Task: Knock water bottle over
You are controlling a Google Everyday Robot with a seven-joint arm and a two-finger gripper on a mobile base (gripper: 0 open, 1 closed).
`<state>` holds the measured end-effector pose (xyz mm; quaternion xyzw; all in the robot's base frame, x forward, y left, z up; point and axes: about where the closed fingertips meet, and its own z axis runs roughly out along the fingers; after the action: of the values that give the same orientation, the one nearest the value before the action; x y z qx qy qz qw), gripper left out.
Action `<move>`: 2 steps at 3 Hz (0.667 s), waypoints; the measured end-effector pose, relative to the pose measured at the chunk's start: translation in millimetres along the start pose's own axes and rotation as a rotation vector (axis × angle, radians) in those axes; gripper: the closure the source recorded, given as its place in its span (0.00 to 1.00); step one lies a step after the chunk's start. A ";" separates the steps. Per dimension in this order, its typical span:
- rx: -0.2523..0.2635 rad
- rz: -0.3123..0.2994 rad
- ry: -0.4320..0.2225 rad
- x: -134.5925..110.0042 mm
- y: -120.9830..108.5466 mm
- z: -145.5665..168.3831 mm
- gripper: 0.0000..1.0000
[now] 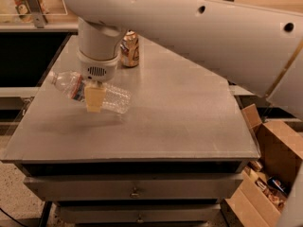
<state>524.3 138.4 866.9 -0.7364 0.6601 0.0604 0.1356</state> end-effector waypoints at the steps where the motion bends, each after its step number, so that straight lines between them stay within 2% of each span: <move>1: 0.024 -0.011 0.155 21.6 8.2 0.0 0.82; 2: 0.063 -0.009 0.238 34.5 14.1 -3.8 0.61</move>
Offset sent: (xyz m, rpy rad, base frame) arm -0.0162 -0.0538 -0.0057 -0.3305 -0.1404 -0.0680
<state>514.2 103.1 859.6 -0.7366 0.6699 -0.0488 0.0795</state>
